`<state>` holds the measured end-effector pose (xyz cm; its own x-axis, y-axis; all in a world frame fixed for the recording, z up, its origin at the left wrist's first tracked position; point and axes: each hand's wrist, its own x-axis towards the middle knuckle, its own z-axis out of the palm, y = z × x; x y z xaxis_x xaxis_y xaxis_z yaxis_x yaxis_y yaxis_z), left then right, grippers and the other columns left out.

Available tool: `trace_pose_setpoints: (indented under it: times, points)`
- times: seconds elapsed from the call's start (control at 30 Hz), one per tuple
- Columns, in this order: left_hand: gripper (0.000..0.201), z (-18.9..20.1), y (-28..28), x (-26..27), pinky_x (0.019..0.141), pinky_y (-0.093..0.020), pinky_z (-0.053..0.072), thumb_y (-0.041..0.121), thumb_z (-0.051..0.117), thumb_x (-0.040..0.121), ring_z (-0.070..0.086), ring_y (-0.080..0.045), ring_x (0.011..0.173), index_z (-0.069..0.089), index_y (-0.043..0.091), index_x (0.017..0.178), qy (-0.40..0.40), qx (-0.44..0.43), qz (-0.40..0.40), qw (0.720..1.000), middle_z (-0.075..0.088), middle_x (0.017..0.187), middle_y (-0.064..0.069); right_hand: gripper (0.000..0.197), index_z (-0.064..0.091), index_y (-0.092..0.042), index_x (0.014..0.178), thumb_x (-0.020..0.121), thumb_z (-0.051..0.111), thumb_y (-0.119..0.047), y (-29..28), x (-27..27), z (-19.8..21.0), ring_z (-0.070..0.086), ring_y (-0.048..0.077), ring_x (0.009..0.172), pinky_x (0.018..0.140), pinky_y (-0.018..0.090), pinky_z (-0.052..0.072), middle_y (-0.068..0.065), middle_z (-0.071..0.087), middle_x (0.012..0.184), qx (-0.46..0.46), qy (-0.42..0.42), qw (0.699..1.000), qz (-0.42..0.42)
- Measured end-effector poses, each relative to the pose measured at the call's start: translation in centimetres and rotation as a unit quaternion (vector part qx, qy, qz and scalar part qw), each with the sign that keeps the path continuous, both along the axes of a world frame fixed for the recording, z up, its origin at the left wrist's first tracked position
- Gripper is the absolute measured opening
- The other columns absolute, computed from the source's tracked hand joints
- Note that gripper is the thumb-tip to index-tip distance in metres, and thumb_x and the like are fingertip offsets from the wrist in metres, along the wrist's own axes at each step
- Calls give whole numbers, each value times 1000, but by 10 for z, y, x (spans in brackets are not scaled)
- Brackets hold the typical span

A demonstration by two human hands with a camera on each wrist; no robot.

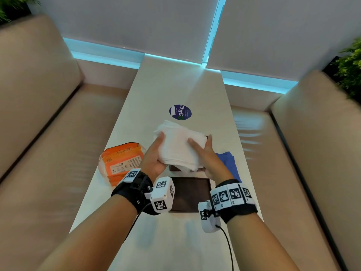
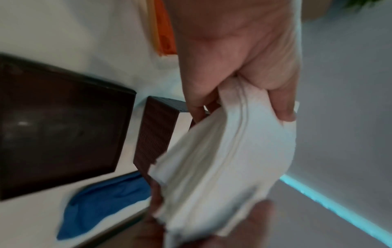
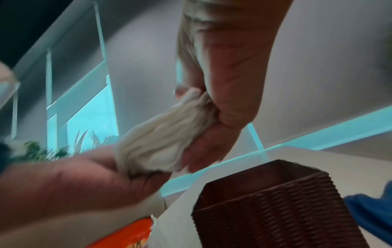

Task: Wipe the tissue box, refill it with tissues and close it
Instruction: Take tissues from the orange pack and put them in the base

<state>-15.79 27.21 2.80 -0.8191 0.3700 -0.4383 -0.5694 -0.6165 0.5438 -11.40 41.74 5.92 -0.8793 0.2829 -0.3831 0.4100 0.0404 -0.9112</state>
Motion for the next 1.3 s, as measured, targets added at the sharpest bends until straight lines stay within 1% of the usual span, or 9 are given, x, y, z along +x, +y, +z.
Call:
trace_pose_setpoints:
  times: [0.13,0.4,0.57,0.67,0.77,0.93,1.13,1.23,1.3]
  points:
    - [33,-6,-8,-8,74,-39,58,33,64,87,66,-26,93,62,9,110,-29,-89,-84,992,73,97,-11,58,39,-19,136,85,69,-19,24,6,3,62,20,95,55,28,56,7,59,126,-32,-61,996,63]
    - [64,0,17,-27,93,-35,49,1,51,94,51,-21,118,22,21,147,173,-214,-51,960,44,140,-4,76,18,-23,149,89,57,4,50,-15,-9,44,24,132,111,47,38,6,37,150,40,69,997,13]
    - [55,0,26,-38,90,-34,54,12,55,94,55,-22,118,32,19,143,201,-202,-77,955,52,135,-5,50,42,-13,136,90,62,-11,62,-23,-9,57,26,116,97,41,50,13,55,135,-17,35,999,3]
    - [44,-4,22,-34,88,-36,57,27,58,90,60,-26,115,50,14,131,119,-52,-69,989,65,122,-8,39,49,-11,128,90,60,-8,61,-21,-6,59,27,109,90,38,52,14,60,127,-68,42,997,-3]
    - [82,-13,23,-23,96,-38,51,40,85,59,61,-27,115,54,14,129,47,100,-45,993,63,126,-10,45,43,-9,134,91,56,-2,42,-16,-7,60,23,111,96,39,51,11,58,129,-122,113,986,-30]
    - [107,-8,27,-19,106,-57,38,45,84,59,37,-39,136,33,13,147,97,195,-45,975,40,147,-18,56,47,-30,116,73,76,-9,15,-4,-15,55,25,119,98,41,50,2,58,123,-94,175,980,-19]
    - [107,5,29,-21,112,-54,30,44,82,63,36,-36,136,28,10,149,110,188,-9,976,40,145,-20,73,35,-39,121,71,77,-5,0,-1,-14,49,-13,112,96,13,45,-19,48,120,50,248,967,11]
    - [100,15,33,-19,101,-50,46,39,84,62,42,-35,133,37,9,145,74,119,-3,990,42,146,-19,87,28,-47,132,66,79,-25,4,-9,-14,47,11,128,103,33,45,-10,45,133,21,217,975,-36]
    - [84,13,35,-21,97,-52,48,31,80,69,52,-36,125,43,8,141,44,68,9,997,55,135,-18,84,26,-33,142,76,75,-16,15,-14,-14,47,22,130,103,44,46,-1,45,139,-40,168,983,-55]
